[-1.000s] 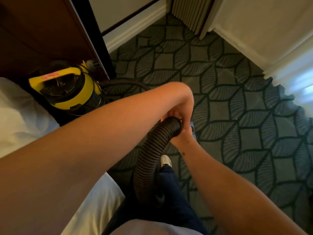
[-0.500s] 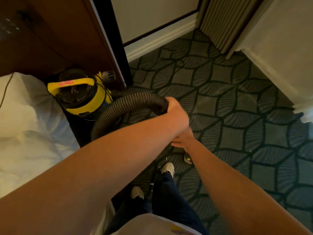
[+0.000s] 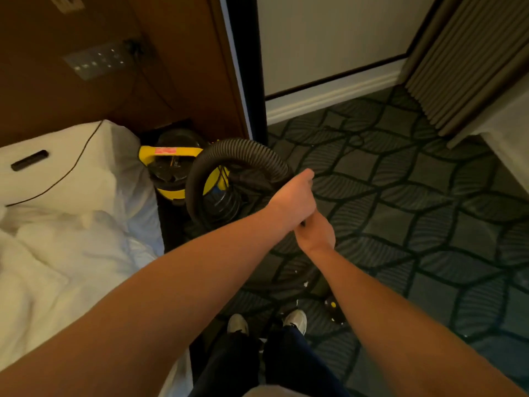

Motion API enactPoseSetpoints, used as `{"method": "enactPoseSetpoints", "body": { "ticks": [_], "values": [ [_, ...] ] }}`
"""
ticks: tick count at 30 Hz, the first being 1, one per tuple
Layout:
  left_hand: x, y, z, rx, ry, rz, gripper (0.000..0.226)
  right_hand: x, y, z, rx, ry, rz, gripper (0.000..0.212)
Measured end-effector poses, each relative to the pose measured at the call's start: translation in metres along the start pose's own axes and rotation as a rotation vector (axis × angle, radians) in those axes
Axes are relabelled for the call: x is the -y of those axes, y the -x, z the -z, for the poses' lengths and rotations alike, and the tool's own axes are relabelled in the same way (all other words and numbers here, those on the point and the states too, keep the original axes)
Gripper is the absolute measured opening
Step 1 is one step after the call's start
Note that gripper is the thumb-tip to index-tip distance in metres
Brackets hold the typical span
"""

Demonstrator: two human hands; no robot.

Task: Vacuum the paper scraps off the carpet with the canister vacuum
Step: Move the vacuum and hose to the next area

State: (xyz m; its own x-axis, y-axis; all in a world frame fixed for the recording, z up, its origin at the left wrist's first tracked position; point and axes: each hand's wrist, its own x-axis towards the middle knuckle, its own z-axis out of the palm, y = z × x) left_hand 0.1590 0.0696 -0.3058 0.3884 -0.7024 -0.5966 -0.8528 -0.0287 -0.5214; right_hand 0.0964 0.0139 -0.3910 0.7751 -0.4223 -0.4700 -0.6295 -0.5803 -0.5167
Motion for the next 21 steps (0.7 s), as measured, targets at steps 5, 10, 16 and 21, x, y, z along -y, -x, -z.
{"method": "enactPoseSetpoints", "body": {
  "ticks": [5, 10, 16, 21],
  "values": [
    [0.034, -0.005, -0.03, -0.132, 0.019, 0.127, 0.028, 0.042, -0.025, 0.006, -0.076, 0.046, 0.063, 0.028],
    [0.077, -0.005, -0.066, -0.402, 0.131, 0.245, 0.034, 0.088, -0.056, -0.006, -0.145, 0.083, 0.045, 0.027],
    [0.13, -0.009, -0.125, -1.02, 0.503, 0.24, 0.024, 0.139, -0.108, -0.018, -0.197, 0.073, -0.052, 0.025],
    [0.178, -0.008, -0.187, -1.071, 0.693, 0.26, 0.017, 0.178, -0.139, -0.05, -0.198, -0.09, -0.209, 0.033]
  ]
}}
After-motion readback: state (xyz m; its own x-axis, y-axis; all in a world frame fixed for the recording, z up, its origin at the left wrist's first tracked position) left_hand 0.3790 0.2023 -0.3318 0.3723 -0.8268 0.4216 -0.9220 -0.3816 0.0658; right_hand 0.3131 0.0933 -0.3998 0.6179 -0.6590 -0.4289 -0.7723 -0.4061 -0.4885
